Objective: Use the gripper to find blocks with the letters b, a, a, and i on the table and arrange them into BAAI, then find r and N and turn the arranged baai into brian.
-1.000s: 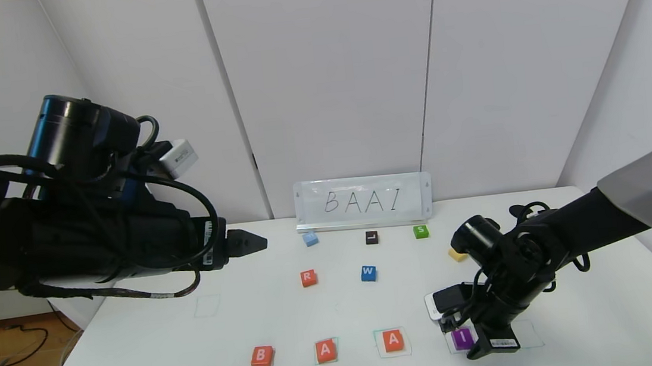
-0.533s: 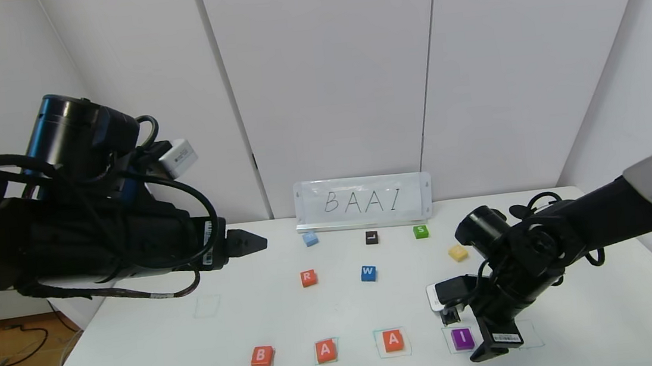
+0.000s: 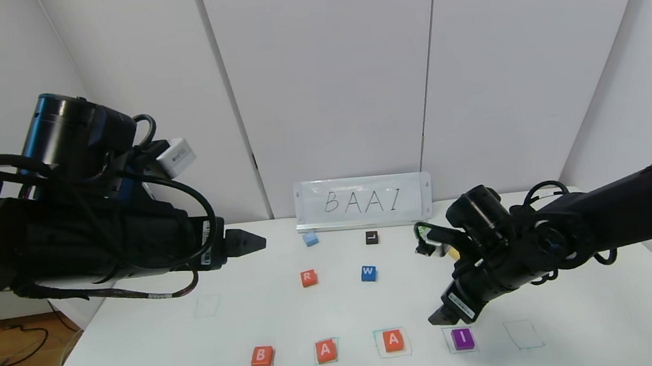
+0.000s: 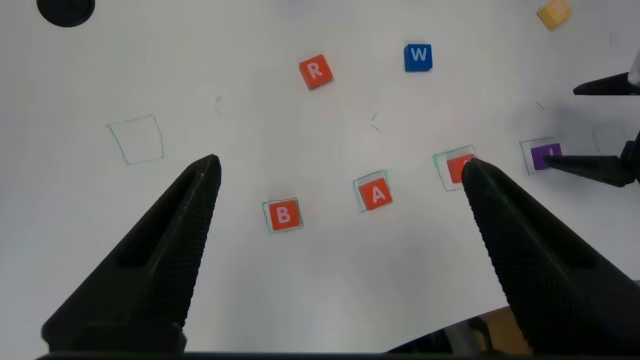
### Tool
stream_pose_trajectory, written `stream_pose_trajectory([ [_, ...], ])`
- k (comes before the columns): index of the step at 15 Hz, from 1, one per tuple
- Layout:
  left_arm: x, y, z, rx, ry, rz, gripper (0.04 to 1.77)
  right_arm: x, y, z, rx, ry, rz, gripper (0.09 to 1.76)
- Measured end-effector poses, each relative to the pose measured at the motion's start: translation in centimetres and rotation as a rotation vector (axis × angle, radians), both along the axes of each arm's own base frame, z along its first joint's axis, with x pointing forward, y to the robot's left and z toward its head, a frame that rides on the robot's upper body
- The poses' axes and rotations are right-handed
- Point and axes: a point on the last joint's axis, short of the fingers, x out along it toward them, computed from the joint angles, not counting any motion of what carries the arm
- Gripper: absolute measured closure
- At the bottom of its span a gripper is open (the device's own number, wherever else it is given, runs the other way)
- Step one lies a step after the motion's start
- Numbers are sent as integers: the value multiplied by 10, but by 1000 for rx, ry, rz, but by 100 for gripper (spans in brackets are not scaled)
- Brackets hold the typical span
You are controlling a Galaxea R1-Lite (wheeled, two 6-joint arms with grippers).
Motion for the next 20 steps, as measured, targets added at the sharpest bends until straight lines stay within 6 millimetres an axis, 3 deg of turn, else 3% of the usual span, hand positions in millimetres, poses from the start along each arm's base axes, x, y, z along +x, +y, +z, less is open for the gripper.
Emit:
stream_pose_trajectory([
  [4,-3,1,-3,9,6,12,9,2,-9,29,141,-103,-424,20],
  [8,-9,17,-10,92,5,132,9,-3,-48,60,208,-228,-548,18],
  [11,-13,45,-11,130,-6,222,9,-22,-86,91,227,-324,-604,17],
  [15,-39,80,7,77,-99,282,9,-72,-135,133,232,-485,-674,15],
  [18,-78,91,21,42,-245,291,9,-125,-158,161,246,-636,-711,15],
  [20,-114,95,29,37,-347,290,9,-171,-164,176,264,-757,-699,15],
])
